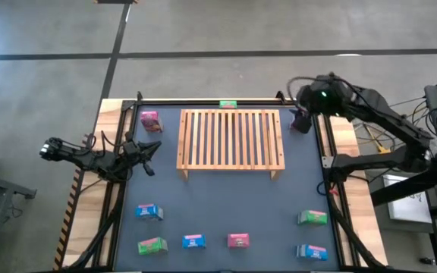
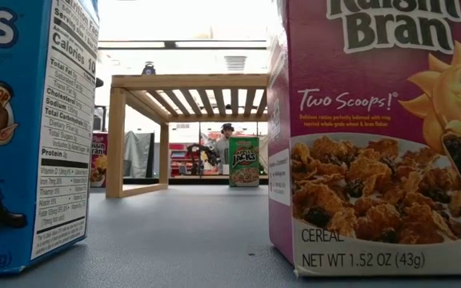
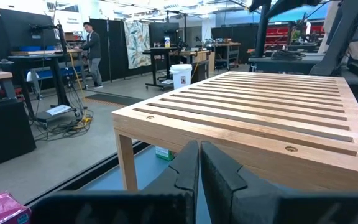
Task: Stack cereal on shelf
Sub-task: Put the top right pink cereal box on the shelf
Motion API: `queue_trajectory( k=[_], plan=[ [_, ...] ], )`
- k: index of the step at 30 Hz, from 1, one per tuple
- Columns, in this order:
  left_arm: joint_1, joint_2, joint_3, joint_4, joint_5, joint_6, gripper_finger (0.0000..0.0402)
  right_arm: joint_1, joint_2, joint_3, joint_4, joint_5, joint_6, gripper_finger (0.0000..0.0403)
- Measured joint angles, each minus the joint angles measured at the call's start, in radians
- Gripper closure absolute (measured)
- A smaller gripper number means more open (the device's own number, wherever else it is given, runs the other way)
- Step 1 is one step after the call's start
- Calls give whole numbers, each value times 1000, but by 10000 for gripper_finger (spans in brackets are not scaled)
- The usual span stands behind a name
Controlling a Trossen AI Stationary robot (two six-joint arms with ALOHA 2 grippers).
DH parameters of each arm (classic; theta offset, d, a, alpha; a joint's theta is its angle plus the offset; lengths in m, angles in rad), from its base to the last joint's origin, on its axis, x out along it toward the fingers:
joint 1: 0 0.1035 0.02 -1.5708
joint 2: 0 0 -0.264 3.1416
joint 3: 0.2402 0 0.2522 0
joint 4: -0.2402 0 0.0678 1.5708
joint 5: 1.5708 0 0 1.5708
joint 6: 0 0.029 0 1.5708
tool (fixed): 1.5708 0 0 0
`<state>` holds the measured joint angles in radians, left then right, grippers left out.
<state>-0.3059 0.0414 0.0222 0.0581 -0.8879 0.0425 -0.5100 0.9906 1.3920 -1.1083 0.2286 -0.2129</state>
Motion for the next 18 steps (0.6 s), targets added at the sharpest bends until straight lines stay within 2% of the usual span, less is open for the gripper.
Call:
queue_trajectory(
  k=[4, 13, 18],
  plan=[
    [0, 0, 0, 2, 0, 0, 402, -139, 42, -10, -31, -56, -66, 124],
    [0, 0, 0, 2, 0, -7, 402, -512, 43, -163, 42, -333, -199, 142],
    [0, 0, 0, 1, 0, -7, 402, -615, 40, -251, 67, -467, -342, 151]
  ],
)
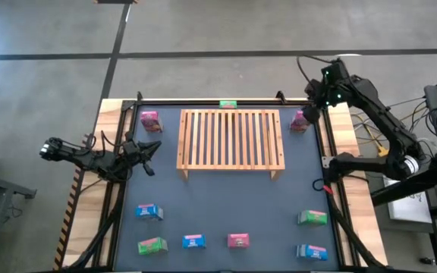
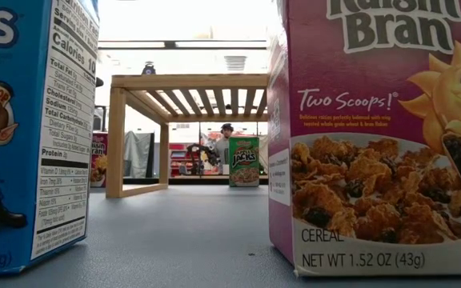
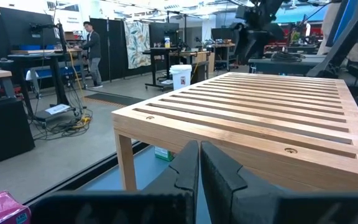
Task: Stack cereal on shelf
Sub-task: Put the top right pink cereal box on the shelf
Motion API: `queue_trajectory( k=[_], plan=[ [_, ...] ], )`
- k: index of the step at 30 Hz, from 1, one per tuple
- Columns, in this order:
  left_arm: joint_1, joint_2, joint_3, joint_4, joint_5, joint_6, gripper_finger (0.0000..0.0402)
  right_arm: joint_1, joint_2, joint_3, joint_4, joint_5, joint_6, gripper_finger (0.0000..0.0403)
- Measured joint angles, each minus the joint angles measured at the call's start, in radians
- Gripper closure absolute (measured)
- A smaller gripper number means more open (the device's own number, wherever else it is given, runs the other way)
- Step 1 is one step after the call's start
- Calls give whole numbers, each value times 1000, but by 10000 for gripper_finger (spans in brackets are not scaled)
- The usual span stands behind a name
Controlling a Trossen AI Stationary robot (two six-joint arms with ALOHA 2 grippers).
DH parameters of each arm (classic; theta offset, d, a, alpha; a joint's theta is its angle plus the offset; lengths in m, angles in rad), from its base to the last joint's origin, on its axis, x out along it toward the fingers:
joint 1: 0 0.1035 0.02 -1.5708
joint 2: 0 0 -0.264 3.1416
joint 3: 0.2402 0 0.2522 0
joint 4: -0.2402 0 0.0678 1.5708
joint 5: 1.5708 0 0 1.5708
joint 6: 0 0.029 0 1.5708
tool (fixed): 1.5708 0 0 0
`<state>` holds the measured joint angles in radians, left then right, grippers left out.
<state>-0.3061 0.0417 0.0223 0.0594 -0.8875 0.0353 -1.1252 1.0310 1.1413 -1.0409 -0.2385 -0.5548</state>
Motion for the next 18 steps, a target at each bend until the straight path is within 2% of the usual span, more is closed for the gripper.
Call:
queue_trajectory(
  k=[5, 11, 18],
  plan=[
    [0, 0, 0, 0, 0, 0, 402, -1, -9, -66, 18, -24, -104, 158],
    [0, 0, 0, 0, 0, 0, 402, -1, 3, -120, 38, -9, -68, 153],
    [0, 0, 0, 0, 0, 0, 402, 31, 11, -168, 53, 35, -121, 147]
  ],
)
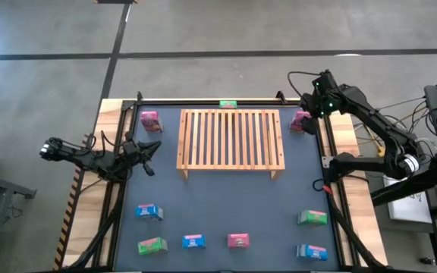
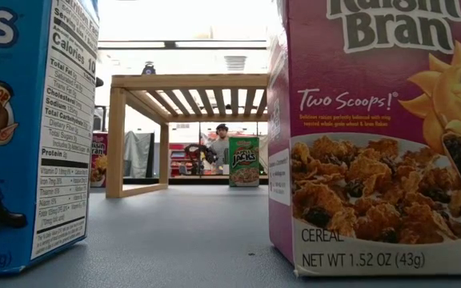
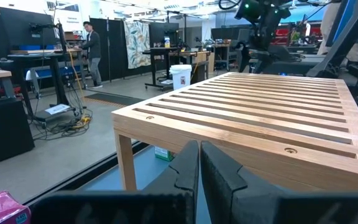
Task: Stack cereal on shelf
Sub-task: Put the top right pink cereal box on the shelf
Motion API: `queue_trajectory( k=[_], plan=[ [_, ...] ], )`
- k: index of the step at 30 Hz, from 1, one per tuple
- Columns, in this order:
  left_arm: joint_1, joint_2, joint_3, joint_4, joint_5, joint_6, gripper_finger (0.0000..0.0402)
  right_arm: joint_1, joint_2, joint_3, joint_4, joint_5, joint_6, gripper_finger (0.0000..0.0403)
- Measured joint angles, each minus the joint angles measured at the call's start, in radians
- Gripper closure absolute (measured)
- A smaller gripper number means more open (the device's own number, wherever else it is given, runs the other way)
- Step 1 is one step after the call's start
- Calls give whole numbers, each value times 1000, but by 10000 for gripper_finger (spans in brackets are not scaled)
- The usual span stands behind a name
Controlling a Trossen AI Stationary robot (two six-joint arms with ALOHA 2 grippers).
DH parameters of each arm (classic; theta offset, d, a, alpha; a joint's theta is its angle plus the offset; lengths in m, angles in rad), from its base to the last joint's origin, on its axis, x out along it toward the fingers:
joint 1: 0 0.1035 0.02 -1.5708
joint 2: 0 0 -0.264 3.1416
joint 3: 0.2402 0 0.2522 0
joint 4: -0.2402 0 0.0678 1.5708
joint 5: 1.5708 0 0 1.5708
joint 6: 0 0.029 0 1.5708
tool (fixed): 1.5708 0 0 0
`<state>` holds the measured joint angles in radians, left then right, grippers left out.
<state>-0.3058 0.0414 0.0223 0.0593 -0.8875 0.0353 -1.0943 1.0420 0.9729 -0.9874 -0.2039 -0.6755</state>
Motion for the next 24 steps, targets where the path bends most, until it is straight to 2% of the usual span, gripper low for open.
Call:
queue_trajectory(
  k=[6, 12, 18, 24],
  plan=[
    [0, 0, 0, 0, 0, 0, 402, 26, 0, -9, 25, 36, -16, 142],
    [0, 0, 0, -1, 3, 0, 402, 56, 1, -30, 123, 108, 14, 112],
    [0, 0, 0, -1, 16, 0, 402, 56, 1, -32, 131, 117, 21, 78],
    [0, 0, 0, -1, 16, 0, 402, 63, 13, -39, 130, 119, 23, 69]
  ],
)
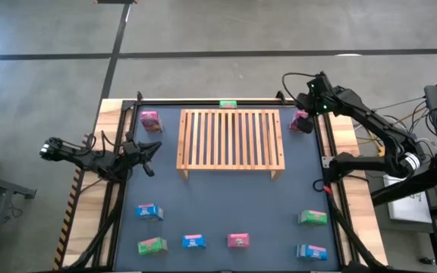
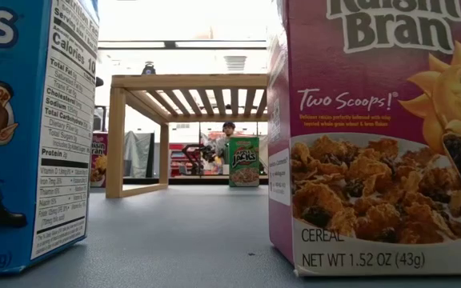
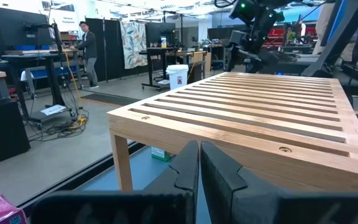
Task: Stack cereal on shelf
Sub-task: Put the top right pink cereal box on the shelf
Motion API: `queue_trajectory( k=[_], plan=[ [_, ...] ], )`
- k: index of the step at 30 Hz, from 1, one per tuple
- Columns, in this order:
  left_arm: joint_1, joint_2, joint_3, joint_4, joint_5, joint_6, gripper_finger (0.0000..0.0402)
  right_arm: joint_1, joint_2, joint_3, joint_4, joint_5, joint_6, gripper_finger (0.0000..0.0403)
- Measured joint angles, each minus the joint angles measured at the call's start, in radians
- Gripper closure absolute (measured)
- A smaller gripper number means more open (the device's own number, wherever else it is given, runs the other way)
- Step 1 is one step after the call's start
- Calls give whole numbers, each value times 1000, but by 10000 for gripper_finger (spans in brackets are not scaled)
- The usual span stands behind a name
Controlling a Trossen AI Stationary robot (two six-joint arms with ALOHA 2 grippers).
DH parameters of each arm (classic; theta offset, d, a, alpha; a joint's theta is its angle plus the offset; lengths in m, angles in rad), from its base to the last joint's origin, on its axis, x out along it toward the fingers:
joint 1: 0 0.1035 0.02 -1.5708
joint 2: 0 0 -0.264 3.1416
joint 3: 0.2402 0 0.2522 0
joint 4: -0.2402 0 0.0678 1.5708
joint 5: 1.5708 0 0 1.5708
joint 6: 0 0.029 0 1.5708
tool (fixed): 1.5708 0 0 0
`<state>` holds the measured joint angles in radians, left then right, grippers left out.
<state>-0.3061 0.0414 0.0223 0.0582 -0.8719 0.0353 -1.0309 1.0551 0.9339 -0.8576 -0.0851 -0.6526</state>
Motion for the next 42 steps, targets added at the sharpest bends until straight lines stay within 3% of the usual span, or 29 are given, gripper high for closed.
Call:
queue_trajectory(
  k=[21, 35, 42],
  plan=[
    [0, 0, 0, 0, 0, 0, 402, 10, 152, -6, -5, 70, 11, 83],
    [0, 0, 0, 0, 0, 0, 402, 10, 145, -6, -29, 98, 12, 235],
    [0, 0, 0, 0, 0, 0, 402, 10, 143, -3, -60, 114, 25, 278]
  ],
)
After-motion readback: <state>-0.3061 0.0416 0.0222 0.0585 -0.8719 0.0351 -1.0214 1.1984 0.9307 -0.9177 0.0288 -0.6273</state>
